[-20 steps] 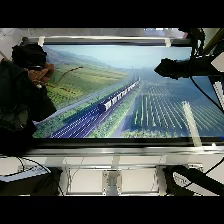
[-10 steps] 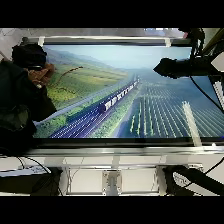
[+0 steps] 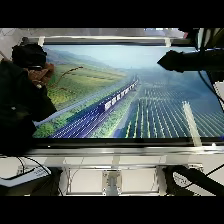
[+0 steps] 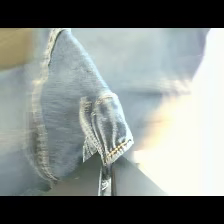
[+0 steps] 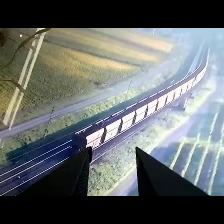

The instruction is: Fold the clothes and pants, and hang the long-sleeved shirts on hangers.

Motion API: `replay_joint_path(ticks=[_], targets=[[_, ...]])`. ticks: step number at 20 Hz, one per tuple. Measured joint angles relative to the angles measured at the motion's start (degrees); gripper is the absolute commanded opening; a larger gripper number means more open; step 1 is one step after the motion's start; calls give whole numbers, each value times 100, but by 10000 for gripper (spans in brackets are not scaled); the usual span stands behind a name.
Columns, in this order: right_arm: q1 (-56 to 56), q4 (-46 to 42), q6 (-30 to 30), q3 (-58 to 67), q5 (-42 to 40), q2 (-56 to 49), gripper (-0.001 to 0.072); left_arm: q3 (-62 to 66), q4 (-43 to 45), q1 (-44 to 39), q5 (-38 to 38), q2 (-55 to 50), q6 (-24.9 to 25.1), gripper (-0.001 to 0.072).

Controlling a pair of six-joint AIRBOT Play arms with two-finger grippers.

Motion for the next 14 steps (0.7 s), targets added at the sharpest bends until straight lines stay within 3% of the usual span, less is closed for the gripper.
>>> replay_joint_path(ticks=[3,5,9,14], targets=[[-109,-402,-170,890,319,221,344,72,-1762,-1082,66,957,564,11],[-192,-817,-267,1394,389,407,344,103,-2557,-2288,264,1464,809,11],[-446,-1620,-367,1880,417,769,344,111,-2723,-5239,719,1502,992,11],[-710,-2041,-407,1947,505,872,344,125,-2494,-8529,1464,-61,1003,11]])
